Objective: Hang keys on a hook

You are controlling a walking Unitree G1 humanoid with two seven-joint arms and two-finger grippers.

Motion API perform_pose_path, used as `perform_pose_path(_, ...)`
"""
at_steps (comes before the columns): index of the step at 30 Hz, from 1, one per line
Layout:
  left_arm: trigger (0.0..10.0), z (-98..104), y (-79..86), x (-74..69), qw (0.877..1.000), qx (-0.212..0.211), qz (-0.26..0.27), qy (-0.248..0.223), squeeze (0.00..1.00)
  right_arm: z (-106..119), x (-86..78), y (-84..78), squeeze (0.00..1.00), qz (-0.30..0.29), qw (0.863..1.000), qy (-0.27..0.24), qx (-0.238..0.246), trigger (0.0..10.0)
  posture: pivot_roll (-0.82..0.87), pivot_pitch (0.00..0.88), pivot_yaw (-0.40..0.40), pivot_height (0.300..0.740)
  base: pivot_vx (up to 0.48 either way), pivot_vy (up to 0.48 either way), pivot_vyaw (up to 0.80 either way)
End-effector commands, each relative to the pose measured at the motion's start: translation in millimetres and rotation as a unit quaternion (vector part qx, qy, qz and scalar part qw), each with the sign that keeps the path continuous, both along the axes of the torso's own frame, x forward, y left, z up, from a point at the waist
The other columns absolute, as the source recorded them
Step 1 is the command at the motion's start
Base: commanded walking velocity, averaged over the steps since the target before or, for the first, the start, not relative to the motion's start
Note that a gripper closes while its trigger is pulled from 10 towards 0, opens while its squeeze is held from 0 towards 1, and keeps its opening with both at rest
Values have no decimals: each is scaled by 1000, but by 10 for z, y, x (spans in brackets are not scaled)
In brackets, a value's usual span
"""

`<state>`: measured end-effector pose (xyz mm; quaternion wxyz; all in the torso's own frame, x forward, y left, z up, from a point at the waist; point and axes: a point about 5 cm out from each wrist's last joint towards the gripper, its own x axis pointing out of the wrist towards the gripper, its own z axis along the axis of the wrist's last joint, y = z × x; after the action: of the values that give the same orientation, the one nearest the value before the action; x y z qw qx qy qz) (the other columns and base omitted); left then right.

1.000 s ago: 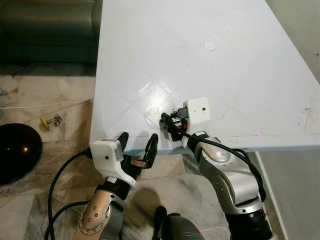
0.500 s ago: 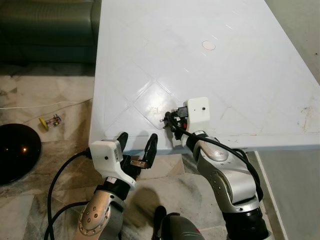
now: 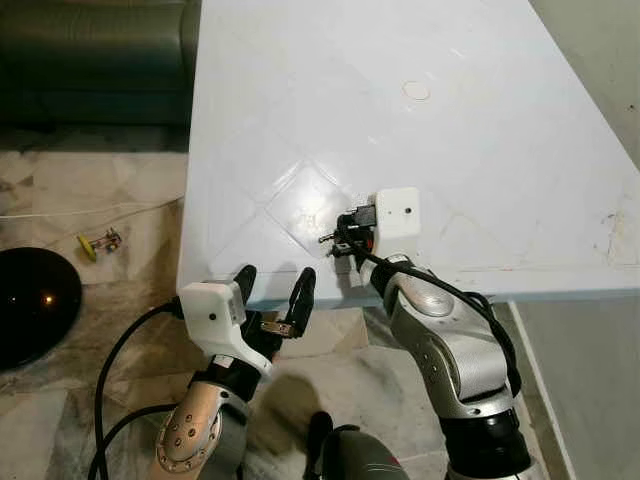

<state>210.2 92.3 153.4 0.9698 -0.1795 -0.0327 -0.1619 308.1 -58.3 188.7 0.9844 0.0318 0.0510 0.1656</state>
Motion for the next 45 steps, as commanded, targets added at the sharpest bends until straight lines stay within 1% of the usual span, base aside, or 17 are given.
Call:
perform_pose_path(1, 10000, -164, -126, -52, 998, -12, -17, 53, 0, -29, 14, -40, 0, -9, 1000, 7, 1, 2392, 195, 336, -160, 740, 0, 0, 0)
perform_pose_path(7, 10000, -161, -121, -57, 998, -13, -15, 53, 0, -31, 19, -35, 0, -11, 1000, 7, -1, 2353, 195, 336, -161, 740, 0, 0, 0)
perform_pose_path(10, 10000, -159, -125, -56, 998, -13, -16, 53, 0, -26, 20, -34, 0, -12, 1000, 6, 2, 1922, 194, 337, -160, 740, 0, 0, 0)
perform_pose_path(12, 10000, -150, -137, -55, 998, -14, -16, 52, 0, -8, 23, -36, 0, -12, 1000, 6, 11, 353, 194, 337, -160, 740, 0, 0, 0)
perform_pose_path(16, 10000, -130, -162, -50, 999, -16, -18, 48, 0, 46, 23, -48, 0, -13, 999, 0, 31, 235, 194, 337, -160, 740, 0, 0, 0)
perform_pose_path(18, 10000, -114, -172, -25, 999, -17, -17, 46, 0, 106, 25, -74, 0, -16, 998, -10, 54, 0, 192, 331, -158, 740, 0, 0, 0)
perform_pose_path(22, 10000, -63, -224, 121, 999, -10, -5, 44, 0, 285, 35, -229, 0, -29, 991, -65, 112, 0, 188, 315, -151, 740, 0, 0, 0)
perform_pose_path(25, 10000, -34, -270, 212, 999, -13, -3, 43, 0, 350, 14, -310, 0, -16, 987, -104, 121, 0, 186, 305, -145, 740, 0, 0, 0)
perform_pose_path(26, 10000, -4, -307, 267, 999, -13, -7, 38, 0, 367, 0, -359, 0, -13, 985, -113, 133, 3765, 184, 298, -140, 740, 0, 0, 0)
perform_pose_path(27, 10000, -4, -307, 267, 999, -13, -7, 38, 0, 367, 0, -359, 0, -13, 985, -113, 133, 3765, 184, 298, -140, 740, 0, 0, 0)
perform_pose_path(28, 10000, 29, -346, 327, 999, -8, -11, 30, 0, 361, -6, -413, 0, -18, 983, -107, 151, 10000, 181, 293, -135, 740, 0, 0, 0)
perform_pose_path(29, 10000, 75, -394, 436, 1000, 7, -12, 20, 0, 371, -32, -484, 0, -16, 979, -120, 161, 10000, 175, 281, -128, 740, 0, 0, 0)
perform_pose_path(31, 10000, 87, -401, 464, 1000, 10, -11, 18, 0, 381, -47, -496, 0, -12, 978, -127, 163, 10000, 175, 281, -128, 740, 0, 0, 0)
perform_pose_path(37, 10000, 218, -347, 810, 1000, 15, 27, -1, 0, 337, -93, -643, 0, -32, 976, -148, 157, 10000, 158, 228, -94, 740, 0, 0, 0)
perform_pose_path(40, 10000, 402, -260, 1042, 997, 36, 42, -48, 0, 393, -122, -807, 0, -69, 967, -178, 169, 10000, 146, 199, -78, 740, 0, 0, 0)
perform_pose_path(42, 10000, 430, -238, 1081, 997, 36, 39, -52, 0, 407, -133, -837, 0, -72, 964, -184, 177, 10000, 143, 190, -74, 740, 0, 0, 0)
perform_pose_path(45, 10000, 517, -81, 1219, 995, 43, 49, -73, 0, 433, -184, -917, 0, -91, 959, -224, 146, 10000, 128, 155, -60, 740, 0, 0, 0)
